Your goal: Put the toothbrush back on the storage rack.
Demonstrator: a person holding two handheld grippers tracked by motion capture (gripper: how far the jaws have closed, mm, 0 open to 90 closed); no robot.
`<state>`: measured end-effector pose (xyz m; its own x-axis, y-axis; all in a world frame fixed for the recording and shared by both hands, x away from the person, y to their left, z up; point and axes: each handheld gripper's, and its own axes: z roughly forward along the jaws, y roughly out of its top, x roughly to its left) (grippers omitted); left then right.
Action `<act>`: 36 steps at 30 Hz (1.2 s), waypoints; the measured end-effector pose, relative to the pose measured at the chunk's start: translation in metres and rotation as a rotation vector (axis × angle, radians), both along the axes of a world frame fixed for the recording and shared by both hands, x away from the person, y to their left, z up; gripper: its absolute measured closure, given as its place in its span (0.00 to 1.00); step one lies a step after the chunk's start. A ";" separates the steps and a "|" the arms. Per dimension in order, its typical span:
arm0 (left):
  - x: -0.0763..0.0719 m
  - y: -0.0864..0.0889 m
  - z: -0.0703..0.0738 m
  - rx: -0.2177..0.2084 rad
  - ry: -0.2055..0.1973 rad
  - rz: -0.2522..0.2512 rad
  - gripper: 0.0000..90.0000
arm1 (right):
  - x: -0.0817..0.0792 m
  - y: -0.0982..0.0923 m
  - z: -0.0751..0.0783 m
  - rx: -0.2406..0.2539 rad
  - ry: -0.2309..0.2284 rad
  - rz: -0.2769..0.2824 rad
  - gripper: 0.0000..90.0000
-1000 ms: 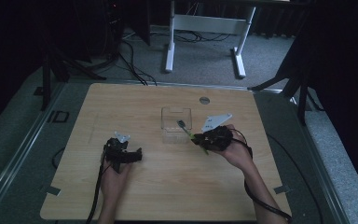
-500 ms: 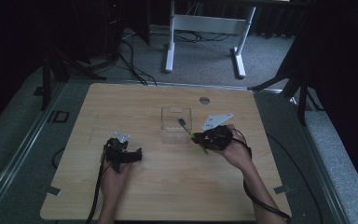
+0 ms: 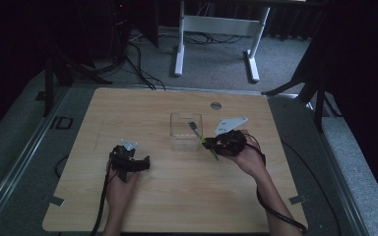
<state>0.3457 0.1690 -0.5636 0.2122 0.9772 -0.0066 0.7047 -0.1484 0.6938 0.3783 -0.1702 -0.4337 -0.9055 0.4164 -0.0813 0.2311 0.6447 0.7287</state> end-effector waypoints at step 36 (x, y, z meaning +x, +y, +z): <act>0.000 0.000 0.000 -0.003 -0.002 0.002 0.08 | 0.006 0.000 0.007 0.110 0.005 -0.046 0.88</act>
